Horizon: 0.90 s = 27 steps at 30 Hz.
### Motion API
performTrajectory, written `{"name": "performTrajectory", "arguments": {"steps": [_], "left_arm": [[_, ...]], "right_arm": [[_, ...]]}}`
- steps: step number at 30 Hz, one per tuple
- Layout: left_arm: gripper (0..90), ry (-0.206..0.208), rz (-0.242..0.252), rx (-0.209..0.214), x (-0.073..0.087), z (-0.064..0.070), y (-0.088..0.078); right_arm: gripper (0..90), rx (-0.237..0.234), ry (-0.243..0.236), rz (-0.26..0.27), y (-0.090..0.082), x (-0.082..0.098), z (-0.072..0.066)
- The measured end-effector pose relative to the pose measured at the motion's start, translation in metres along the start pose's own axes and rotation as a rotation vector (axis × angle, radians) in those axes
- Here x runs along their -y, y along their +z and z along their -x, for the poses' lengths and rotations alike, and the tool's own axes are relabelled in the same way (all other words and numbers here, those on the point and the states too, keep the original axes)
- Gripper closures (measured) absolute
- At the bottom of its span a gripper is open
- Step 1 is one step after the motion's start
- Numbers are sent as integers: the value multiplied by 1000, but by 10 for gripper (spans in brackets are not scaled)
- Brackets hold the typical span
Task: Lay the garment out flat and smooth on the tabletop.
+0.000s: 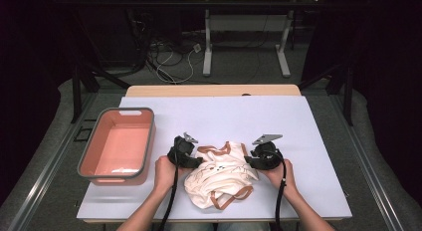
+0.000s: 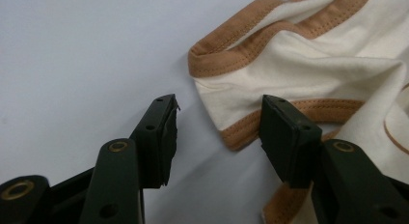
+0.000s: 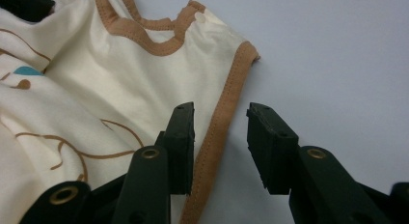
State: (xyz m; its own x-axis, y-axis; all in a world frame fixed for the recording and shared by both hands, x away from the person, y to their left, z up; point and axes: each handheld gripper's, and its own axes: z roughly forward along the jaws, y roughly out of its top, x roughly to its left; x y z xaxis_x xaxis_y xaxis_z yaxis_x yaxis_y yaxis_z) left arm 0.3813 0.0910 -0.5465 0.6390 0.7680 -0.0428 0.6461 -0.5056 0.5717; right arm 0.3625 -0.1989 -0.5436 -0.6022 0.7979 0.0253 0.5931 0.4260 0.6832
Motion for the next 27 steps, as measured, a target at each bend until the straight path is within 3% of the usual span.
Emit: {"name": "performTrajectory", "arguments": {"steps": [2, 7, 9, 14, 17, 22, 24, 27], "left_arm": [[522, 14, 5, 16, 0, -1, 0], [783, 22, -4, 81, -1, -3, -1], [827, 29, -8, 82, -3, -6, -2], [857, 31, 1, 9, -10, -10, -2], [857, 67, 3, -55, -17, -10, -3], [852, 83, 7, -157, -29, -13, -2], [826, 85, 4, -193, -31, -15, 1], [734, 66, -1, -202, -30, -17, 1]], "right_arm": [[625, -3, -7, 0, 1, 0, 0], [626, -1, -4, -10, 2, 1, -2], [628, -2, -8, -6, 2, 0, -2], [631, -3, -9, 3, 4, 1, -1], [634, 4, -16, -12, 3, 0, -1], [635, 10, -12, -1, 3, 0, -2], [634, 8, -9, -11, 4, 0, -3], [634, 11, -14, -9, 3, 0, -3]]}}
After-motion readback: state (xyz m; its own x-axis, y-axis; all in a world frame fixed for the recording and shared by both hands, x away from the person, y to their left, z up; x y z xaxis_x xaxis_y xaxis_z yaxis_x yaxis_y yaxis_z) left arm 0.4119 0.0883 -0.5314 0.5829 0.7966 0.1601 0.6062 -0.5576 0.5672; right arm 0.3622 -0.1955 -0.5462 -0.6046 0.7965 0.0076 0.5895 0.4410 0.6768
